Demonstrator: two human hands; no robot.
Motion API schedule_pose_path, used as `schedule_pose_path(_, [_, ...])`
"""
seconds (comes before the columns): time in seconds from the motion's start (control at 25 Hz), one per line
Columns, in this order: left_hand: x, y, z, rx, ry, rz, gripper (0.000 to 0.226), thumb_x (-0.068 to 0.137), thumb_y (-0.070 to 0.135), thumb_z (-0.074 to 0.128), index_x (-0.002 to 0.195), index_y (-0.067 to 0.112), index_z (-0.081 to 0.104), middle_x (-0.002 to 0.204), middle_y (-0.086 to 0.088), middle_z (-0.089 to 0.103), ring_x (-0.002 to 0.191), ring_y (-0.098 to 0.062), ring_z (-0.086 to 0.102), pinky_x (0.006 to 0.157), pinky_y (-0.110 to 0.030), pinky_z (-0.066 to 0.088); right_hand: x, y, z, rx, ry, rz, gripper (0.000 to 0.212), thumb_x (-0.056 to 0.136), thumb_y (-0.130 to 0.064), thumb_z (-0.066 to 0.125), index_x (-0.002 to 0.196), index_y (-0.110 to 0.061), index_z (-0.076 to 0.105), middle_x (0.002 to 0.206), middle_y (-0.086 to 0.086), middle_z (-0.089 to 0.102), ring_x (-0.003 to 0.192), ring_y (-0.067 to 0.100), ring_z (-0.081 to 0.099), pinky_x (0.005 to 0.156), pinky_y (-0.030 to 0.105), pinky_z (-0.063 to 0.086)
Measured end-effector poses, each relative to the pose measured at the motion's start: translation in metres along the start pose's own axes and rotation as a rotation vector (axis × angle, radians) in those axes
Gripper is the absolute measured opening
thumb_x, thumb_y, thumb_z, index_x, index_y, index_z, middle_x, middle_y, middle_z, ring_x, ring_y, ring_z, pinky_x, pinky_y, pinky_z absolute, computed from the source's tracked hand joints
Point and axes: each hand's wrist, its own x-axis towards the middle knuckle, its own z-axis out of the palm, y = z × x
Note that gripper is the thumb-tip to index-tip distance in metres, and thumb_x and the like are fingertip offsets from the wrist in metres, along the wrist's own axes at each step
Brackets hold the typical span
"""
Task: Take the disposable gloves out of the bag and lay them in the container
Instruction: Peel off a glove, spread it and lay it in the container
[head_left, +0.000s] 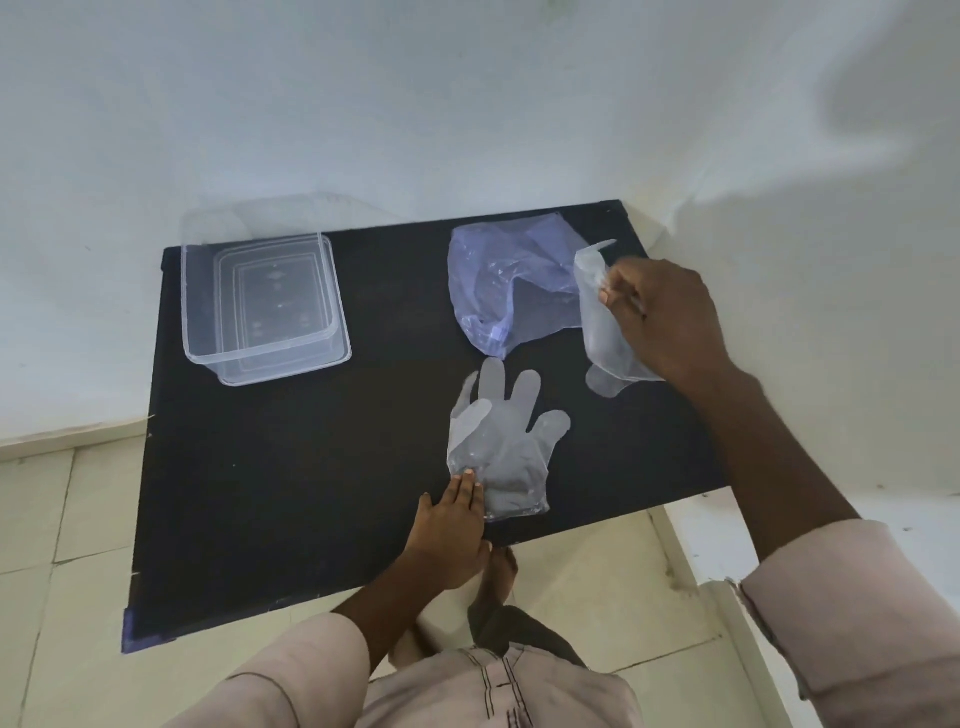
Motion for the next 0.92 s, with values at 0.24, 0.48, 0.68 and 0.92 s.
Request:
schedule_pose_path(0.24, [-0.007,0.003,-0.064,-0.444,0.263,-0.027,0.045,0.093,0.032,0.056,0.135,0.020,0.048,0.138,-0.005,0.056,0.124,-0.023,0.054,0.105,-0.039,0.040,-0.013,-0.010,0.020,-0.034,-0.217,-0.115,0.008,0.093,-0.016,0.059,0.093,-0.010,0.064,0.093,0.012,0.071,0.077,0.027,0.063,0.067,0.020,0.042])
schedule_pose_path(0.48, [-0.006,-0.006,-0.178,-0.790,0.787,0.298,0.066,0.071,0.019,0.083,0.132,0.020,0.056,0.139,-0.006,0.055,0.124,-0.020,0.052,0.107,-0.038,0.043,-0.009,-0.023,0.015,-0.001,-0.377,-0.196,0.015,0.095,-0.017,0.055,0.098,-0.010,0.068,0.095,0.012,0.070,0.086,0.028,0.065,0.076,0.029,0.046])
schedule_pose_path(0.68, [-0.003,-0.011,-0.207,-0.804,0.616,0.459,0.027,0.075,0.013,0.082,0.101,0.011,0.076,0.096,0.004,0.072,0.085,-0.011,0.067,0.089,-0.025,0.052,-0.006,-0.033,-0.004,0.080,-0.506,-0.255,0.018,0.094,-0.016,0.056,0.101,-0.009,0.071,0.092,0.009,0.072,0.084,0.022,0.064,0.076,0.030,0.046])
schedule_pose_path(0.92, [-0.003,-0.013,-0.211,-1.025,0.560,0.376,0.008,0.079,0.016,0.079,0.086,0.013,0.078,0.080,0.005,0.075,0.074,-0.010,0.070,0.066,-0.030,0.062,-0.016,-0.007,-0.014,0.083,-0.489,-0.066,0.038,0.078,-0.042,0.075,0.107,-0.020,0.066,0.097,-0.004,0.066,0.084,0.016,0.063,0.085,0.028,0.052])
